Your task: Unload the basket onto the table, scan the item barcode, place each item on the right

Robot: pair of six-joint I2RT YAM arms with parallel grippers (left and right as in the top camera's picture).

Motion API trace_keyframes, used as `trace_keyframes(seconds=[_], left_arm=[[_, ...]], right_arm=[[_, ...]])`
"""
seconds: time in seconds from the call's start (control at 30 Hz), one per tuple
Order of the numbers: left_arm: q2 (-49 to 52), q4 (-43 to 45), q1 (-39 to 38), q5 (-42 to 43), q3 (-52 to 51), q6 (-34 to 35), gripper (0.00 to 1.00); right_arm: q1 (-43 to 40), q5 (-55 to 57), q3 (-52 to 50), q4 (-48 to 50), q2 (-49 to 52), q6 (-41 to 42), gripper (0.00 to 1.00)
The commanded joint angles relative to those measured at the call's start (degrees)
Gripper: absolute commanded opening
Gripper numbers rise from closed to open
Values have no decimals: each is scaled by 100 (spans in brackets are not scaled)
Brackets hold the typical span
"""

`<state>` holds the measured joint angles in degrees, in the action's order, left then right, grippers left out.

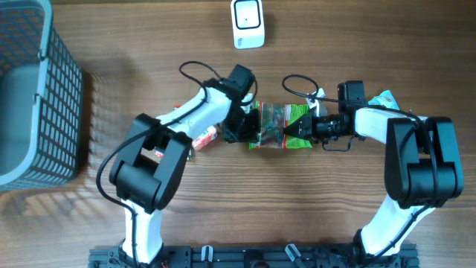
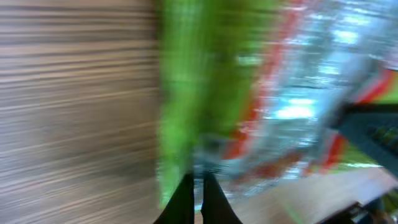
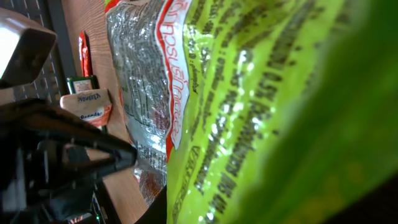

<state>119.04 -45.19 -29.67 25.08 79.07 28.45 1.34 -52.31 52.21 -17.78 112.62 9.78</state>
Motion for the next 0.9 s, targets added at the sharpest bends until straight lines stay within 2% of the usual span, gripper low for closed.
trace_keyframes(seconds=[0.0,0.1,0.23,0.4,0.63,0.8,0.87], left_arm=[[138,-205,450,-564,-2,-280,4],[138,-291,619,-817,0,-275,4],[-94,-474,625,-227,236,-278,4],[-365,-146,590,-42,275,-271,4],[87,271,382,627,264,-251,4],[302,879,289,1329,264,-251,4],[302,894,295,1287,264,-251,4]], right_arm=[[-31,221,-20,-7,74,-57,17],[-31,221,-20,-7,74,-55,17],[-31,221,-20,-2,74,-50,17],[-31,221,-20,-2,74,-57,17],[-31,221,-20,-2,74,-55,17],[-31,221,-20,-4,74,-55,17],[-31,221,-20,-4,74,-59,17]])
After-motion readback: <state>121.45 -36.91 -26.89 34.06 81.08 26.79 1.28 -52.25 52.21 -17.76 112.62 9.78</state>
